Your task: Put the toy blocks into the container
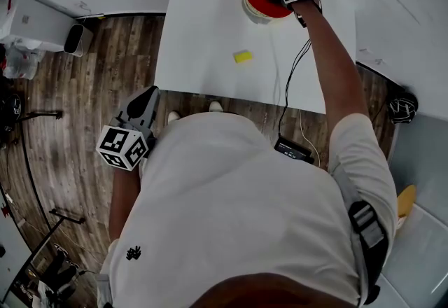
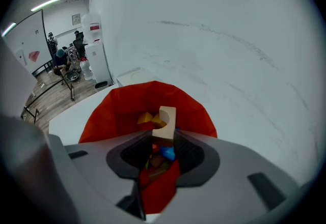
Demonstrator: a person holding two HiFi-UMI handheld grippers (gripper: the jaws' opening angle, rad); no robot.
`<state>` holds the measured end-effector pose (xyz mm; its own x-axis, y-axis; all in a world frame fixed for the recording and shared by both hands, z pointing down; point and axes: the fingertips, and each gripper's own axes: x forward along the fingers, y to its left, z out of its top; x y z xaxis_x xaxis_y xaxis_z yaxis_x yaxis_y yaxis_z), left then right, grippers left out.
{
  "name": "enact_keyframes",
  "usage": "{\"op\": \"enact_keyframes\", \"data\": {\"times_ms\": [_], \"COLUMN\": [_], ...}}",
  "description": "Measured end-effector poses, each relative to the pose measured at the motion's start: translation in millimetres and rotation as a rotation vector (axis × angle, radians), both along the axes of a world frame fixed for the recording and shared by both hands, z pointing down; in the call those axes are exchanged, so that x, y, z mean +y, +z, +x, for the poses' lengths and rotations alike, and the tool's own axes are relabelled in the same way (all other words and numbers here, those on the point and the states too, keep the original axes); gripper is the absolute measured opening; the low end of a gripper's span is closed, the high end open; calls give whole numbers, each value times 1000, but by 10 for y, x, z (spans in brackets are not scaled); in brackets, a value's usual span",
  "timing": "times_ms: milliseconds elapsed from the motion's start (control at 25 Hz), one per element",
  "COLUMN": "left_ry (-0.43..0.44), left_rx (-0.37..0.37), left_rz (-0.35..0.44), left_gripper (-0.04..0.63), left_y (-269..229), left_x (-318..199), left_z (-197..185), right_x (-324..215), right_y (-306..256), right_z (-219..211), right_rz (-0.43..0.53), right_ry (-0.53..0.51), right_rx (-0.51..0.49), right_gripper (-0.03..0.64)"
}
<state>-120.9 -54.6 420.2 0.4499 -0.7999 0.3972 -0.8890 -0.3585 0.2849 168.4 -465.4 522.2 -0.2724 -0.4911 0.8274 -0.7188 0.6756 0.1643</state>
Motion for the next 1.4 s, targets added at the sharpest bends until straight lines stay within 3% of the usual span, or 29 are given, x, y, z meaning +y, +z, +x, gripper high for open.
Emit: {"op": "enact_keyframes", "data": {"times_ms": [800, 1000, 1400], "left_ry": [-34, -36, 0], "left_rx": [19, 28, 39], "left_rz": [-4, -5, 0], "left_gripper": [6, 6, 6], "left_y": [52, 67, 76], "left_x": [29, 50, 132], "left_z": [-44, -81, -158], "right_x": [-88, -82, 38], "right_y": [262, 243, -47], "right_z": [54, 53, 91], "right_rz": [-151, -151, -44], "right_ry": [-19, -12, 25], "right_rx": [186, 155, 60], "right_gripper": [140, 170, 150]}}
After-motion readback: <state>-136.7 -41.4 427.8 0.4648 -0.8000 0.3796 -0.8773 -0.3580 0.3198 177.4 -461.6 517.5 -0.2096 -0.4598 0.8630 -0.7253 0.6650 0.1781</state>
